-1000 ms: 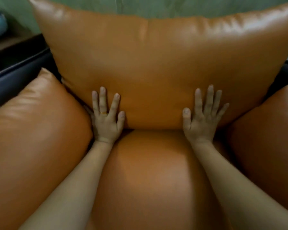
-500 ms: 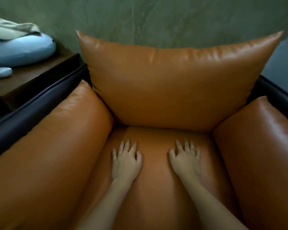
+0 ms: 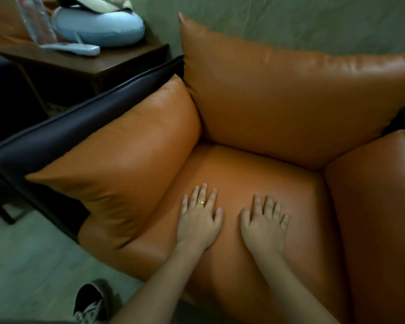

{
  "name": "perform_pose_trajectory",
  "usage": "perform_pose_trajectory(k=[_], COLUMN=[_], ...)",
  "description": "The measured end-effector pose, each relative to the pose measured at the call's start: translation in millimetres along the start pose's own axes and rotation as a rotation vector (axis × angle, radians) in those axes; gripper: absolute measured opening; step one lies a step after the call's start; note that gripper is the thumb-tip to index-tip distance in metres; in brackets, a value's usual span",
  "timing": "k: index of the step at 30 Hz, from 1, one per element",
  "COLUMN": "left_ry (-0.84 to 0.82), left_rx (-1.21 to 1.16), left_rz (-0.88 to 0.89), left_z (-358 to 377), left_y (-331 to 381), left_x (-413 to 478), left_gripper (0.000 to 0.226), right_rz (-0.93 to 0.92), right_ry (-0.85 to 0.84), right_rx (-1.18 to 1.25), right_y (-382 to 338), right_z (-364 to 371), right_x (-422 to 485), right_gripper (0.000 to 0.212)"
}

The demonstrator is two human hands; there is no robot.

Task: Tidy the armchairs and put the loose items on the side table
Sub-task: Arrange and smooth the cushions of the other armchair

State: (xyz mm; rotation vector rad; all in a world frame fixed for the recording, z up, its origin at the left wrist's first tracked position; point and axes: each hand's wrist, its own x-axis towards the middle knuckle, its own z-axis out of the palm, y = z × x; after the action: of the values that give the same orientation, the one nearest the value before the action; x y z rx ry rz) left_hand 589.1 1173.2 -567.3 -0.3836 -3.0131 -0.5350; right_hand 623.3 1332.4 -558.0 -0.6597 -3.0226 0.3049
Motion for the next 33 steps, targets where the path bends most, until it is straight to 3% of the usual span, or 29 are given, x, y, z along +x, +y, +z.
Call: perform_pose_trajectory(k=[11, 18, 25, 33], left_ry=[-0.064, -0.050, 0.061, 0.414], left_rx=[0.031, 0.060, -0.153, -0.410], left_rz=[0.078, 0.066, -0.316, -0.479], left_z=[-13.9, -16.9, -17.9, -43.1], left_y=[-42.1, -81.8, -117.2, -126.9], left_x=[-98.2, -147.7, -195.2, -181.7], left_gripper=[0.062, 0.058, 0.063, 0.069], right_rz=[-0.130, -0.169, -0.392, -0.778], right_ry=[0.002, -0.033, -0.173, -0.250], right_rx=[-0.019, -0.028, -0.130, -0.086], right_y=[-17.4, -18.9, -37.2, -82.3], right_z=[17.7, 21.4, 16.2, 16.9], right_x=[-103.6, -122.4, -138.1, -128.5], right_gripper=[0.070, 0.069, 0.065, 0.056])
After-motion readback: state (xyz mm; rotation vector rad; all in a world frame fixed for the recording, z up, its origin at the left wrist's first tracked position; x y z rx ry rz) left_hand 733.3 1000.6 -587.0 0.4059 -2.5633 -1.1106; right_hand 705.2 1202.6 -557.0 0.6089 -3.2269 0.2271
